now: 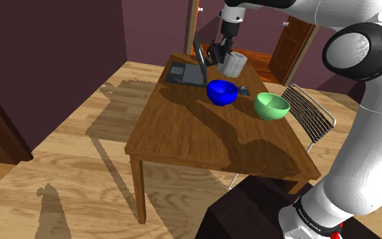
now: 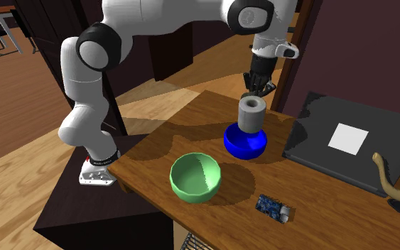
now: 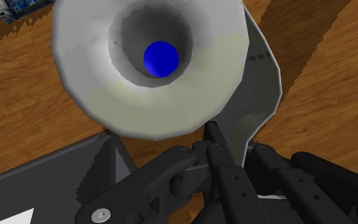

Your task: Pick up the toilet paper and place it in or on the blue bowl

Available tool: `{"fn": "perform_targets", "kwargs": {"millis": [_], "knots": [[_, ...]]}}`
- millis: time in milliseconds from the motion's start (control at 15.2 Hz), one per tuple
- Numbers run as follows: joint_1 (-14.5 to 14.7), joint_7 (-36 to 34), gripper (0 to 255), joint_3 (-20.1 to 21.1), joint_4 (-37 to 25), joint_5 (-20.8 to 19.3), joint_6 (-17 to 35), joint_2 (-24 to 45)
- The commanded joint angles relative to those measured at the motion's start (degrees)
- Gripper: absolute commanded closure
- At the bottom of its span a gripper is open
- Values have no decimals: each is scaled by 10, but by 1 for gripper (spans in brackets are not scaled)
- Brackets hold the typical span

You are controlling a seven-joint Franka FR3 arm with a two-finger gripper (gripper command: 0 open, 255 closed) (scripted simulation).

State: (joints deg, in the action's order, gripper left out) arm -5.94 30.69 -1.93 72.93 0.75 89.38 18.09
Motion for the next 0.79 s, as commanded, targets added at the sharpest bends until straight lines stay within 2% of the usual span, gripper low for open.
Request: {"fn": "perform_targets", "kwargs": {"millis": [0,726], "knots": [[0,1,255,0,15,0,14,-2],[0,1,255,0,117,0,104,-14]]}}
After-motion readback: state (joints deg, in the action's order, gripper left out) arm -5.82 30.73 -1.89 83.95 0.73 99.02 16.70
